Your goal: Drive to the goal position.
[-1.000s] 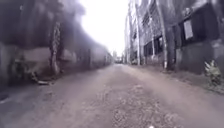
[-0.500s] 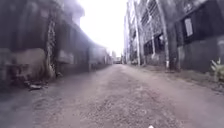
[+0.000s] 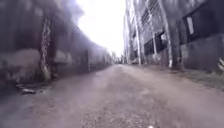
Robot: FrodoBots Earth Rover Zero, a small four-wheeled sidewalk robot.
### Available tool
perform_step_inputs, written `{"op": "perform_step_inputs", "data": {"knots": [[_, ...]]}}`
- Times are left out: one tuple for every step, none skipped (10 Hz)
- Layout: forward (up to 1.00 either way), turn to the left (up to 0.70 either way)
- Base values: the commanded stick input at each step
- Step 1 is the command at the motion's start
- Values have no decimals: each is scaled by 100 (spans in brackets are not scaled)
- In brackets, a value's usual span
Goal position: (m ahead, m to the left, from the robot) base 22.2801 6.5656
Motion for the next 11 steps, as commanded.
{"op": "perform_step_inputs", "data": {"knots": [[50, 0], [50, 0], [50, 0], [50, 0], [50, 0], [50, 0], [50, 0], [50, 0], [50, 0], [50, 0], [50, 0]]}}
